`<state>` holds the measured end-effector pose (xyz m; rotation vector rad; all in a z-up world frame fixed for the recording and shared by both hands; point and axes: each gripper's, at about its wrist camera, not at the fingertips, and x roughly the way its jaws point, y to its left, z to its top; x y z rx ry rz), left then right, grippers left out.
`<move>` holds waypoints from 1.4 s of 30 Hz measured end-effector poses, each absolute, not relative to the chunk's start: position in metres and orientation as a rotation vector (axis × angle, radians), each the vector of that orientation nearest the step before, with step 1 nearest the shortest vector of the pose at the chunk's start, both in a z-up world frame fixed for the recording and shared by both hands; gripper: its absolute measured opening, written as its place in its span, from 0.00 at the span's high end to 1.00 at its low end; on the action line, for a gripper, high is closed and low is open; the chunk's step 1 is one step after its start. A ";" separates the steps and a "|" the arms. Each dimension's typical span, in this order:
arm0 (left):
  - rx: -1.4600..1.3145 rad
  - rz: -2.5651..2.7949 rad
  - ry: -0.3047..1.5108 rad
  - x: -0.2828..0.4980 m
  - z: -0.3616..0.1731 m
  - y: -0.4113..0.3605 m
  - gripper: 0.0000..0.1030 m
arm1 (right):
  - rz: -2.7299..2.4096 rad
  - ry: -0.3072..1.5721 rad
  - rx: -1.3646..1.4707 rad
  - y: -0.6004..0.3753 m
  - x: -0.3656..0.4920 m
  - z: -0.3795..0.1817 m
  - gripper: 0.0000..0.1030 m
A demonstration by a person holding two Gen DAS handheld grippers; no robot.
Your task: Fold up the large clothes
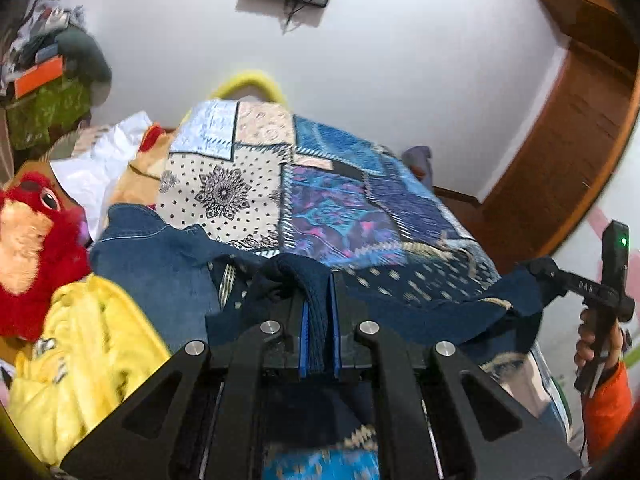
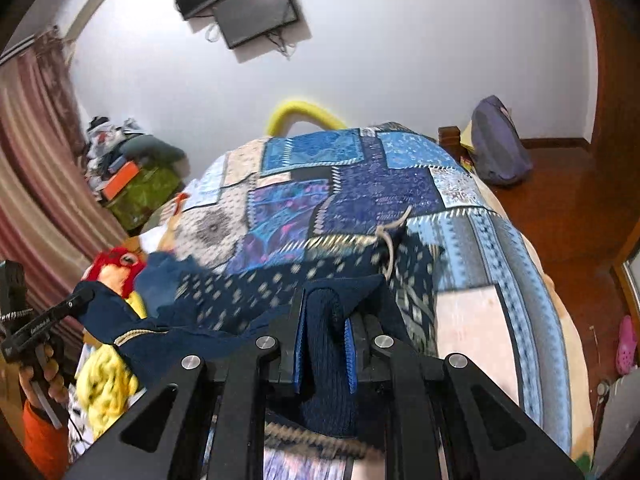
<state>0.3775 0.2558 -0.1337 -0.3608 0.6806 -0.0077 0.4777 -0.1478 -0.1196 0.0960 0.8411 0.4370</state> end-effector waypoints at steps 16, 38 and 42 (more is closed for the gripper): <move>-0.357 0.105 0.885 0.467 -0.236 0.286 0.87 | 0.421 1.020 0.195 -0.159 0.582 -0.207 0.87; -0.106 -0.029 0.941 0.422 -0.208 0.202 0.50 | 0.514 0.929 -0.204 -0.114 0.469 -0.180 0.87; -0.111 -0.025 0.986 0.450 -0.238 0.195 0.50 | 0.499 0.997 -0.241 -0.096 0.485 -0.225 0.87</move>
